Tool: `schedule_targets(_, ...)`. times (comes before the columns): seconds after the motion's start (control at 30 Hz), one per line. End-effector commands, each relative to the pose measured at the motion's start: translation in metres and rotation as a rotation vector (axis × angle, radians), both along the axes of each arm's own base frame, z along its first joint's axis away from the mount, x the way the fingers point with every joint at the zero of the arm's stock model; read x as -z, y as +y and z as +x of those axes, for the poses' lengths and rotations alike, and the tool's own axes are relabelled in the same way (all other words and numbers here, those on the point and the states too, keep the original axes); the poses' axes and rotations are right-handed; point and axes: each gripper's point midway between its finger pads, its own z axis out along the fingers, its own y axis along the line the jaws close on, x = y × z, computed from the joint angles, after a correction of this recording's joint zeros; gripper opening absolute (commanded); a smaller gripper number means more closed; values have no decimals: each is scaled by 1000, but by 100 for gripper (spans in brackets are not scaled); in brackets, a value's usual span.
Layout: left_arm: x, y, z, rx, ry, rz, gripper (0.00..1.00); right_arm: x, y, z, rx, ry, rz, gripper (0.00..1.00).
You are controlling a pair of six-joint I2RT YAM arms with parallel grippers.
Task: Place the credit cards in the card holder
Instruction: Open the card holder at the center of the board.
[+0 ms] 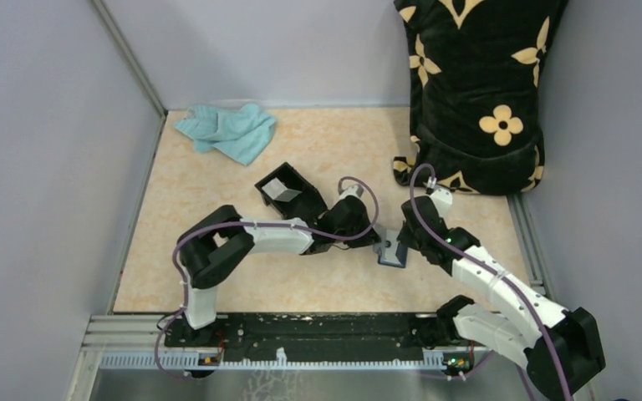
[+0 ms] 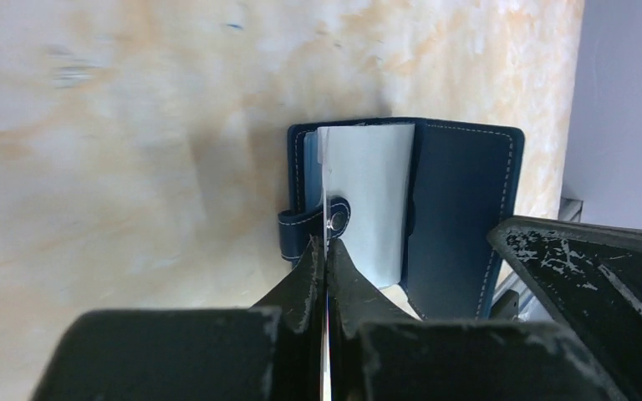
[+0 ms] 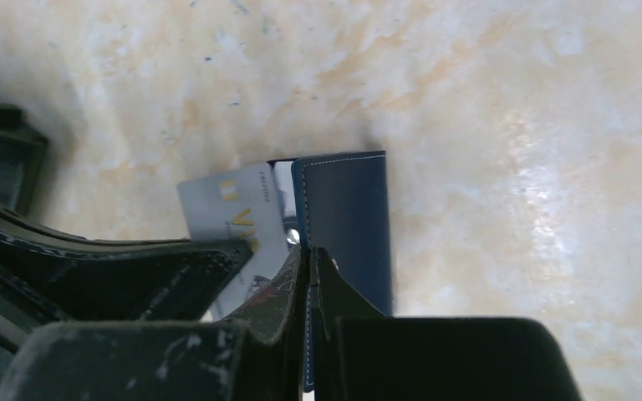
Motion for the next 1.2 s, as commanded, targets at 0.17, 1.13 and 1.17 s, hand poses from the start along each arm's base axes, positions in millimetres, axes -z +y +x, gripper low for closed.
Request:
schedule_targets(0.17, -44, 76, 25, -169, -89, 25, 0, -48, 69, 22, -137, -104, 169, 0)
schedule_targets(1.13, -14, 91, -15, -104, -40, 270, 0, -50, 85, 8, -166, -130, 244, 0)
schedule_targets(1.17, -14, 92, -15, -109, -41, 267, 0, -48, 84, 7, -167, -126, 242, 0)
